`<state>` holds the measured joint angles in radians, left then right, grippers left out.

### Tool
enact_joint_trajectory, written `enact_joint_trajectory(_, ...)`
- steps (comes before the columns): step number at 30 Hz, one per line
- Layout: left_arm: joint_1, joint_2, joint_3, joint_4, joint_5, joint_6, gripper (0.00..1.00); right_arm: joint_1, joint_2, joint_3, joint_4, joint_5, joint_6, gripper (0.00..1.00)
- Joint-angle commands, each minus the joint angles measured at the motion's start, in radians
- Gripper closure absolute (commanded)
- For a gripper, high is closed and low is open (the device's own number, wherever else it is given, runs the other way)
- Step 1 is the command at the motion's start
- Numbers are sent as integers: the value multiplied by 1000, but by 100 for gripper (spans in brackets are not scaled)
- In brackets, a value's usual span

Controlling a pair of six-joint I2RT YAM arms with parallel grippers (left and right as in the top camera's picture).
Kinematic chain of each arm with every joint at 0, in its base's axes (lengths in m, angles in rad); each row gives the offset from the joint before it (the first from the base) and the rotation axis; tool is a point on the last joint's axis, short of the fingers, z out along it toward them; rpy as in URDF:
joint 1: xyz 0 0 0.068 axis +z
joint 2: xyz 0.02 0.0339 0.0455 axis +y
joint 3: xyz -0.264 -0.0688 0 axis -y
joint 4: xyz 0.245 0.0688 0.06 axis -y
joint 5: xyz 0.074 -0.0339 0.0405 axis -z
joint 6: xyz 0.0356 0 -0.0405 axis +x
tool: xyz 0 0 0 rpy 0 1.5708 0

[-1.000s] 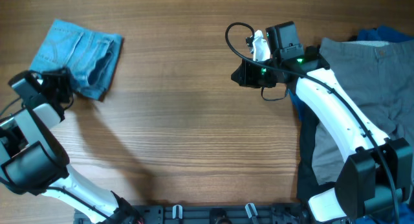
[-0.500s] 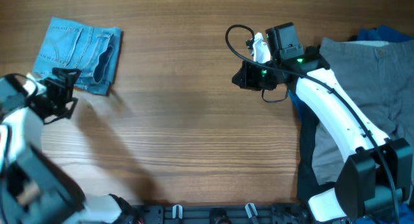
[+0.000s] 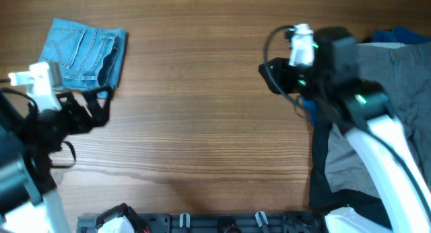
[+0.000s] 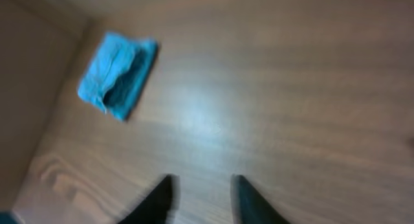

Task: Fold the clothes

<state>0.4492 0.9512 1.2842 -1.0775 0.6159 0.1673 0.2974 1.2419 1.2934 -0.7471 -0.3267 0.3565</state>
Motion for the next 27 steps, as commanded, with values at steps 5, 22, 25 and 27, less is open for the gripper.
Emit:
enact_joint_trajectory(5,-158,-139,13,51,-98,162,0,-1,-190,18,-25,124,-14,0)
enact_joint_trajectory(22,-157,-144,12,-5,-113,163,0,0,-113,18,-85,36,-12,0)
enact_joint_trajectory(25,-157,-144,12,-5,-113,163,0,-3,-116,18,-94,10,-21,0)
enact_joint_trajectory(27,-157,-144,12,-5,-113,163,0,-3,-138,18,-64,27,-41,0)
